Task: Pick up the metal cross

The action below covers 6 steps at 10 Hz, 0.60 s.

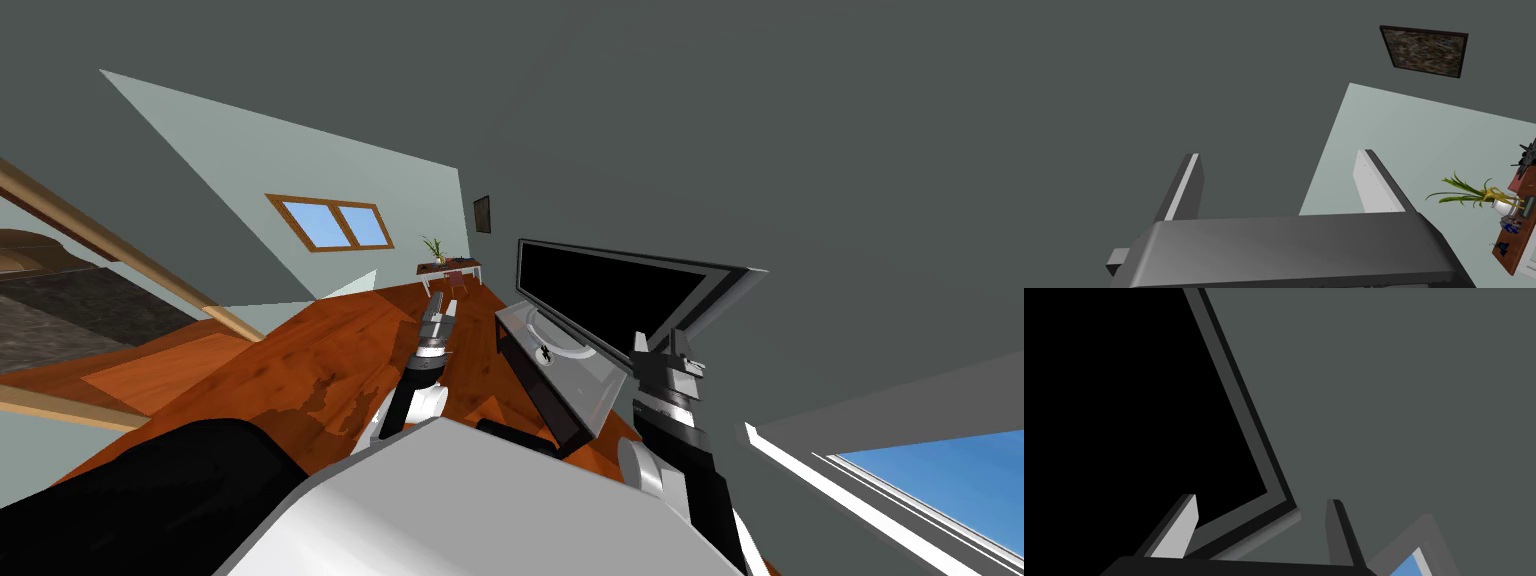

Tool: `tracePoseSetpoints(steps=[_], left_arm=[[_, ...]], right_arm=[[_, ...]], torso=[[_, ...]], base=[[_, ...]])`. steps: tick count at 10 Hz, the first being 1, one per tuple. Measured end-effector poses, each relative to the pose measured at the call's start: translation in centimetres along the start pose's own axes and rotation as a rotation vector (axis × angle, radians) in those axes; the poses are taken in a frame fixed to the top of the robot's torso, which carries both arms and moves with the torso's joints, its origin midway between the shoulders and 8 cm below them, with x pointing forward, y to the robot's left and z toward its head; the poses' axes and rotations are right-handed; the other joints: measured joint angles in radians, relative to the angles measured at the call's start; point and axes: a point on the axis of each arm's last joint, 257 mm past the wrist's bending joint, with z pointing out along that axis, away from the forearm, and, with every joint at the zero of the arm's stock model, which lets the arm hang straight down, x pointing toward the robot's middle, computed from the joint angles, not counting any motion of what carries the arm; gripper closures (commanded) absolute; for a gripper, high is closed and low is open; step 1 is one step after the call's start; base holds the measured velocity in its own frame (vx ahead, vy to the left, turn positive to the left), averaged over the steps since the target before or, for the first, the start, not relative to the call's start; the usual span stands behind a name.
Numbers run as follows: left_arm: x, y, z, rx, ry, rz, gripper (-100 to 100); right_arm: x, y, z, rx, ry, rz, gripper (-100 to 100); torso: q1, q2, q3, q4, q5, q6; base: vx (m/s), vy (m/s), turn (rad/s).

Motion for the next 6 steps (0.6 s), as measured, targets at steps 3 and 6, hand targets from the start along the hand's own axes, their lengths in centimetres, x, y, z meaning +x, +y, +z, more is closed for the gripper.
tracePoseSetpoints(steps=[3,6], left_arm=[[0.0,0.0,0.0,0.000,0.000,0.000,0],[0.0,0.0,0.0,0.000,0.000,0.000,0]], right_arm=[[0.7,-1.9,-0.7,0.053,0.070,-0.039,-100],[1.0,-5.5,-2.3,0.146,0.141,-0.088,-100]], torso=[[0.001,0.000,0.000,0.000,0.000,0.000],[0.001,0.000,0.000,0.000,0.000,0.000]], base=[[-0.004,0.015,0.018],[0.001,0.019,0.030]])
